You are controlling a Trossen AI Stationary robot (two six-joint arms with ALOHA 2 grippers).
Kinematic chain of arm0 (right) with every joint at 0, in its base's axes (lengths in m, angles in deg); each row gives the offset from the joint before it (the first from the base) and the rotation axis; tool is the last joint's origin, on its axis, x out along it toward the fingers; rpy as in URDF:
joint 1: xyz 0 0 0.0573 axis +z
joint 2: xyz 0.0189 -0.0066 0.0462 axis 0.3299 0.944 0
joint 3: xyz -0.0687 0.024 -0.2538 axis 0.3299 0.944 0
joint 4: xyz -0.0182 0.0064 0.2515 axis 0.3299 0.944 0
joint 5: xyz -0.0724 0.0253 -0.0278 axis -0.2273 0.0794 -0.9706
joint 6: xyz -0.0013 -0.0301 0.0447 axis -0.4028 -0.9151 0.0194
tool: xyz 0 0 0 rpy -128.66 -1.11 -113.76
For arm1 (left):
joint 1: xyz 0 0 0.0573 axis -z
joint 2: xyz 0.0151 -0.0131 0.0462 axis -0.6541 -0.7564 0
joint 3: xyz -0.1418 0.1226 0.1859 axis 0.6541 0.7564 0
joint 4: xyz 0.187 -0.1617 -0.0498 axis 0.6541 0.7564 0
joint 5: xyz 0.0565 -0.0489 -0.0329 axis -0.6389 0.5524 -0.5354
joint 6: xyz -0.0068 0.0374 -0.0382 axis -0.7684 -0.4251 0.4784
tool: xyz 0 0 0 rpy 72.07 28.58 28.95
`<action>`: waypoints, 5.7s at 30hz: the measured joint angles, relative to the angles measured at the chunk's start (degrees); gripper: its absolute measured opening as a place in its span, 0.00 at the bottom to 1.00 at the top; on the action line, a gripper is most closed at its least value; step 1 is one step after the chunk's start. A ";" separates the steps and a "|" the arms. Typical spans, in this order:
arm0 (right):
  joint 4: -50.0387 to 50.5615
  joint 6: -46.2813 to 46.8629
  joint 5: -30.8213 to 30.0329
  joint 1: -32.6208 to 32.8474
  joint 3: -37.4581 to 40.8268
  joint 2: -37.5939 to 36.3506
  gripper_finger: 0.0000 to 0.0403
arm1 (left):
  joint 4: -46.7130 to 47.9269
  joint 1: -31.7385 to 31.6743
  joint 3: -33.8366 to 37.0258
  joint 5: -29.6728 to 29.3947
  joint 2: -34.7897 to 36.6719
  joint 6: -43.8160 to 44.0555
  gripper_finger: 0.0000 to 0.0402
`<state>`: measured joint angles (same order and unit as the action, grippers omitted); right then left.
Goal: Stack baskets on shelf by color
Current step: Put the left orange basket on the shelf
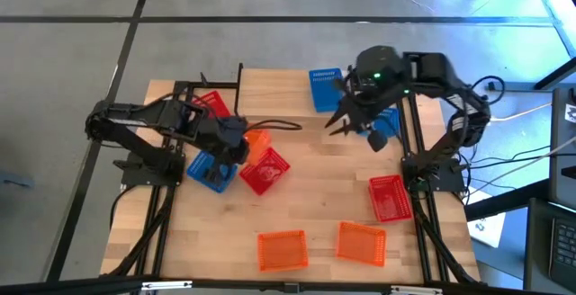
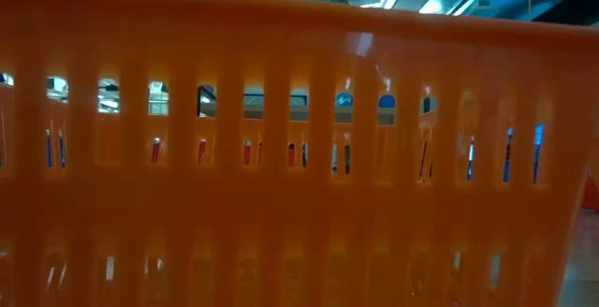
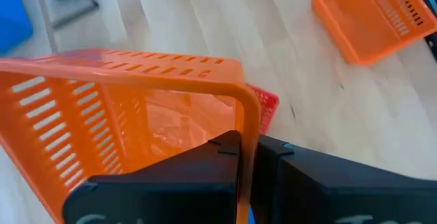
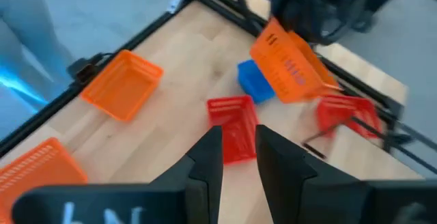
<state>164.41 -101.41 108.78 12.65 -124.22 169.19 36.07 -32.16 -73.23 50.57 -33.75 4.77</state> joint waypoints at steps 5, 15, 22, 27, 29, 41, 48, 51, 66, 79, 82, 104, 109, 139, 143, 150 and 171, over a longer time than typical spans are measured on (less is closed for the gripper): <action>-0.99 -0.11 0.69 -0.02 0.00 3.59 0.21 | -3.37 -1.10 -0.02 1.44 0.00 -3.75 0.00; -10.20 -0.09 0.38 -0.02 0.00 10.12 0.21 | -6.45 -1.62 -0.04 9.31 0.00 -5.41 0.00; -14.56 0.65 2.92 -0.02 0.00 13.09 0.21 | -6.49 -1.61 -0.07 11.90 -0.46 -5.19 0.00; -16.71 6.12 -9.33 0.22 0.00 13.17 0.21 | -6.52 -1.68 -0.04 10.98 -0.50 -4.75 0.00; -16.78 7.01 -11.68 0.22 0.00 13.17 0.21 | -6.52 -1.71 -0.04 10.47 -0.62 -4.71 0.00; -18.46 7.54 1.98 0.33 -0.01 14.56 0.21 | -6.49 -2.25 -0.04 13.86 -0.61 -4.77 0.00; -19.47 7.63 5.06 0.29 0.00 16.37 0.21 | -6.08 -2.87 -0.04 15.26 -1.11 -4.79 0.00; -19.60 7.63 6.97 0.31 0.00 17.03 0.21 | -6.21 -3.07 -0.02 15.57 -1.09 -4.79 0.00; -18.97 7.39 8.58 0.31 -0.02 19.82 0.21 | -6.24 -3.32 -0.02 17.56 -1.09 -4.79 0.00; -17.82 7.18 9.97 0.31 -0.02 20.26 0.11 | -6.30 -3.30 0.00 16.02 -1.09 -4.87 0.00; -17.27 7.06 10.41 0.31 -0.02 20.26 0.03 | -6.14 -3.30 0.02 15.67 -1.09 -5.03 0.00; -15.40 7.17 11.89 -0.46 -0.02 20.17 0.01 | -9.88 -3.45 0.11 8.90 -2.01 -3.42 0.20; -12.94 7.18 9.43 -1.50 -0.68 20.25 0.01 | -10.25 -3.37 0.04 7.48 -2.58 -6.80 0.23; -9.17 7.41 -25.83 -2.63 -1.42 20.28 0.00 | -17.37 -1.18 -0.04 -16.02 9.14 -12.11 0.23; -11.46 7.45 -25.94 -5.27 0.36 20.23 0.00 | -16.31 -1.31 0.04 -15.97 10.22 -9.37 0.23; -11.34 7.46 -24.66 -10.86 5.53 20.19 0.00 | -16.57 -1.12 -0.02 -15.91 10.13 -8.84 0.23; -10.10 4.26 -23.77 -13.97 14.32 20.21 0.11 | -16.57 -1.12 -0.02 -15.80 10.12 -7.77 0.23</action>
<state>154.31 -97.16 85.01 -1.32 -109.90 189.40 19.50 -33.28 -73.25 34.77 -23.63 -3.00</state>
